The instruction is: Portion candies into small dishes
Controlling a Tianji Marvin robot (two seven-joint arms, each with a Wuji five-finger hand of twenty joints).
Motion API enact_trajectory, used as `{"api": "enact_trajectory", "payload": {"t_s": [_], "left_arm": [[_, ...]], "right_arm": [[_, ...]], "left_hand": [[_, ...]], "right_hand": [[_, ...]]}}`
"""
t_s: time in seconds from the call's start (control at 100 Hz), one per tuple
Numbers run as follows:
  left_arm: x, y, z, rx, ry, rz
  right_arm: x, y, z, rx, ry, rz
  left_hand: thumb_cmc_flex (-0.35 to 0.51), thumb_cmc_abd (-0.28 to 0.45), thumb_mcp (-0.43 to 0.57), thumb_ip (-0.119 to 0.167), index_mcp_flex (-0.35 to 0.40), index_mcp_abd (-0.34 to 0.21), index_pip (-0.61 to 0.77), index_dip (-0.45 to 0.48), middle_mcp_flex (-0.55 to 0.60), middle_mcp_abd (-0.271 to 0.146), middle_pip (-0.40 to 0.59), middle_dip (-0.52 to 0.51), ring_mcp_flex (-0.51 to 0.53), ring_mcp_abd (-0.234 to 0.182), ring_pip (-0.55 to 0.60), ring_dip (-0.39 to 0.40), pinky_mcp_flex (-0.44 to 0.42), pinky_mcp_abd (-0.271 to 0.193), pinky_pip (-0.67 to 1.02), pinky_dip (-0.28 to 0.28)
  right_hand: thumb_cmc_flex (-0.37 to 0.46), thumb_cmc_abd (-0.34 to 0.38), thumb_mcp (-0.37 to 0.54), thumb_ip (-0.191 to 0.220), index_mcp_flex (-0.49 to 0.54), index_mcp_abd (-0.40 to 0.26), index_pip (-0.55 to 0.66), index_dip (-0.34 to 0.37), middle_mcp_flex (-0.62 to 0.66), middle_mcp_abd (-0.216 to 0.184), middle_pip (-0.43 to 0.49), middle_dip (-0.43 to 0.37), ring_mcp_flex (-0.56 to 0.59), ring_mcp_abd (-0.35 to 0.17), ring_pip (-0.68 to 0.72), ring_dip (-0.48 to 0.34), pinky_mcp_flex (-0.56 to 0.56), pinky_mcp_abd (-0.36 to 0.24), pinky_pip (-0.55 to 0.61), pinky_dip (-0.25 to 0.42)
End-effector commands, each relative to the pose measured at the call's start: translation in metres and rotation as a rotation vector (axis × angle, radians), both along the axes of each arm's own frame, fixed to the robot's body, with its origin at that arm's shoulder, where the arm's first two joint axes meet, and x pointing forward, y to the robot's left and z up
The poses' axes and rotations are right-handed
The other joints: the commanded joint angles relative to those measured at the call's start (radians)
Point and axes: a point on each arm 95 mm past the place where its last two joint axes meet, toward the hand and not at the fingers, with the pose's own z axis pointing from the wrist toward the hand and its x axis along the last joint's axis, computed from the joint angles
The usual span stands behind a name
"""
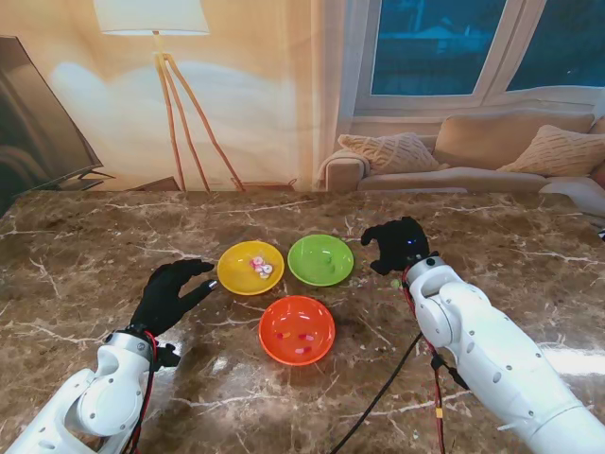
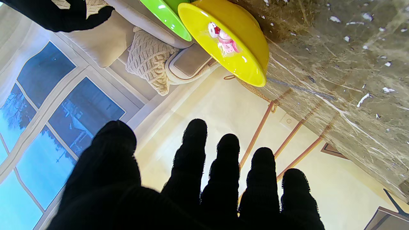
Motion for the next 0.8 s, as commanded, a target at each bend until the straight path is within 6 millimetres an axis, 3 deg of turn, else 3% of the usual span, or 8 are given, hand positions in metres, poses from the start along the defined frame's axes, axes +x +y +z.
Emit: {"api": "enact_trajectory", "payload": {"t_s": [0.0,0.32,0.79], "left_arm": [[-0.002,-0.001,-0.003,0.003,0.004,-0.001],[-0.002,-0.001,-0.003,0.004,0.003,-0.001],[-0.001,-0.001,-0.003,0.002,0.006,0.0]], "right_arm": [[-0.007,-0.016,-0.014,-0.026,0.047,-0.026],[-0.013,-0.039,-0.034,-0.028,0.137,-0.104],[-0.02,-0.046,-0.047,0.021,0.182,-0.146]], "left_hand": [[0.002,0.047,-0.023,-0.008,-0.006,-0.006,-0.004,0.017,0.013,0.013,-0.002,0.009,-0.006,-0.008,-0.015,0.008,-0.017,-0.013,-0.03,0.015],[0.003,0.047,-0.023,-0.009,-0.006,-0.007,-0.004,0.018,0.013,0.012,-0.002,0.009,-0.006,-0.008,-0.015,0.008,-0.017,-0.014,-0.03,0.014],[0.003,0.048,-0.023,-0.009,-0.007,-0.007,-0.004,0.017,0.012,0.013,-0.002,0.009,-0.006,-0.009,-0.015,0.008,-0.018,-0.014,-0.032,0.013]], "right_hand": [[-0.026,-0.039,0.039,0.02,-0.051,-0.009,-0.013,-0.013,-0.013,-0.037,0.002,0.007,-0.029,-0.058,0.001,0.011,-0.014,-0.005,-0.016,-0.015],[-0.041,-0.069,0.073,0.013,-0.121,-0.017,-0.027,-0.04,0.03,-0.049,0.06,0.027,-0.001,-0.055,0.003,0.014,0.003,-0.004,-0.02,-0.014],[-0.149,-0.091,0.094,-0.006,-0.151,0.077,-0.016,-0.07,0.038,-0.048,0.074,0.007,0.006,-0.044,0.005,0.015,0.008,0.002,-0.018,-0.008]]}}
